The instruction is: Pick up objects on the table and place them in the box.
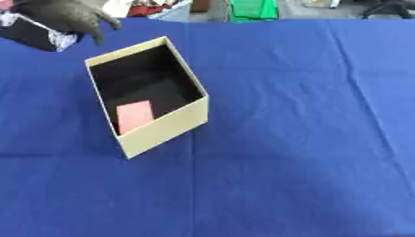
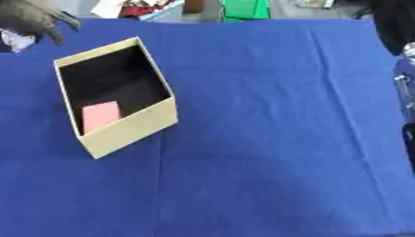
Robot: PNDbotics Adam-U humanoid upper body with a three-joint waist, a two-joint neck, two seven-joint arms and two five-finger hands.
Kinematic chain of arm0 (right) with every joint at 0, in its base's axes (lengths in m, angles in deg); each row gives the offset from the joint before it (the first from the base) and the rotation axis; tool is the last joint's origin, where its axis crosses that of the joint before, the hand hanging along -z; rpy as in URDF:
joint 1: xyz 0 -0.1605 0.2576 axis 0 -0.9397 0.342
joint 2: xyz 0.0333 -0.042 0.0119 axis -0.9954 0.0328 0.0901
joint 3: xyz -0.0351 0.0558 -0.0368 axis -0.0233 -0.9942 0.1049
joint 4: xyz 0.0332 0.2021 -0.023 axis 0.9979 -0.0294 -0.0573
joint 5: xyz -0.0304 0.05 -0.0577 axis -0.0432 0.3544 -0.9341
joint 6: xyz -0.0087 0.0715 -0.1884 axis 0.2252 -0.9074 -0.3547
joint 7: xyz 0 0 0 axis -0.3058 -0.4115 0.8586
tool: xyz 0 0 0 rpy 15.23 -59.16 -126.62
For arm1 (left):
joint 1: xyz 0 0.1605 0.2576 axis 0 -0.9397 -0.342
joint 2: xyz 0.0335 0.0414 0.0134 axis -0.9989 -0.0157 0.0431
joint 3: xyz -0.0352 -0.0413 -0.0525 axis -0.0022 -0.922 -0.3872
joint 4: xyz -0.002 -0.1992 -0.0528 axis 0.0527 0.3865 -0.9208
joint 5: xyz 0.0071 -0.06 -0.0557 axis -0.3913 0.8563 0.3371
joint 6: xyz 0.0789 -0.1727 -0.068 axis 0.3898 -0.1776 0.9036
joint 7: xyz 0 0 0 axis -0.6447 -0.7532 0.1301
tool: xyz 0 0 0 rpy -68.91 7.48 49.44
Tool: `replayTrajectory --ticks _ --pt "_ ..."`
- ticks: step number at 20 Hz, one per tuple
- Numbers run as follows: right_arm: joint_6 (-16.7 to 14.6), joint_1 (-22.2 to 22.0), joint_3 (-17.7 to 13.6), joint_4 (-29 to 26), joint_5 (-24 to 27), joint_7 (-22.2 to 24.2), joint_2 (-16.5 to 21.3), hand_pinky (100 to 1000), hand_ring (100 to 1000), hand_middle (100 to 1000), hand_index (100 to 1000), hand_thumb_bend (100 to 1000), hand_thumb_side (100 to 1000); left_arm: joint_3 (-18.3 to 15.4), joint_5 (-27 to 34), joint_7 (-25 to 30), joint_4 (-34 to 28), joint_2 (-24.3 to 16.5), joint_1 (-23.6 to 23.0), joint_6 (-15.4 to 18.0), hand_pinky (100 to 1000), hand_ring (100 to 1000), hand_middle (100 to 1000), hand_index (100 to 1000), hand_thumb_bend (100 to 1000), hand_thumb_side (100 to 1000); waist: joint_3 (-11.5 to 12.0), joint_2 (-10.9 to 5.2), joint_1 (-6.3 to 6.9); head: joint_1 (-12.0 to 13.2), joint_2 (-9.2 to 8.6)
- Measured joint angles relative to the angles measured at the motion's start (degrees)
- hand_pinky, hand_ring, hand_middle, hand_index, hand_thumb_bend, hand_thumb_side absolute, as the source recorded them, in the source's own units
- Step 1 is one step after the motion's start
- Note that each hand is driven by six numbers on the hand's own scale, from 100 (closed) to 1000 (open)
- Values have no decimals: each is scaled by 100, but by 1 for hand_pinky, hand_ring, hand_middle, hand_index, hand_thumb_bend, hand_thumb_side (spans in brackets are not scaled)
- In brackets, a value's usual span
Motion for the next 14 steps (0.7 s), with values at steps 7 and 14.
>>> replayTrajectory --ticks 7,14 --pt "11 42 2 0 -5 10 -54 845 802 645 906 100 740 151 -12 -156 300 421 92 -43 502 623 523 621 100 412 -35 7 1 46 -8" --pt "42 86 2 0 -5 15 -89 845 802 644 907 100 741 395 31 -188 580 667 68 -37 541 650 553 650 100 416 -60 18 5 48 -11"
